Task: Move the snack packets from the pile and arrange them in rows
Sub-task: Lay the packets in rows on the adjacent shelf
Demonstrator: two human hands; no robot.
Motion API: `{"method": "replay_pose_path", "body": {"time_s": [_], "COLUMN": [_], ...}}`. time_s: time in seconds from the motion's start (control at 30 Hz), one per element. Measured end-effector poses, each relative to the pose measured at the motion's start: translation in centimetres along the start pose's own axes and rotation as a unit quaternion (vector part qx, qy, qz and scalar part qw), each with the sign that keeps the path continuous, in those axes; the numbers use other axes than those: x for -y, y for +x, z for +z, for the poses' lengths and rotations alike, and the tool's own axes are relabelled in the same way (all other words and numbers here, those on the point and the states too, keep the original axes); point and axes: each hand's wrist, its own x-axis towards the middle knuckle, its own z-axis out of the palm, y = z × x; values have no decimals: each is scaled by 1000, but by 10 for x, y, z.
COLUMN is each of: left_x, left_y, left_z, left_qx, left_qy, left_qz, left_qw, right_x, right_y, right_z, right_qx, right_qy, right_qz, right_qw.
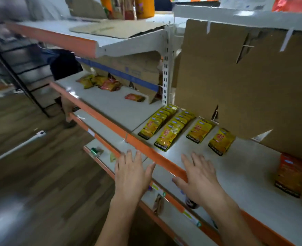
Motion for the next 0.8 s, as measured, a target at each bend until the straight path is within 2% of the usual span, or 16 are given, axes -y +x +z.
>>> {"method": "replay_pose_path", "body": {"time_s": [0.37, 0.57, 0.8], "left_x": [153, 202, 253], "left_y": [28, 33, 58], "left_z": [-30, -41, -53], "left_qx": [-16, -54, -42], "left_qy": [-40, -4, -23], "left_qz": [-74, -109, -160], "left_qw": [996, 993, 986], "right_x": [146, 202, 259], "right_y": [50, 77, 127], "right_z": [34, 45, 56], "right_qx": [14, 6, 54], "right_qy": [7, -14, 12], "right_qz": [-79, -133, -168], "right_qw": [997, 991, 984]}}
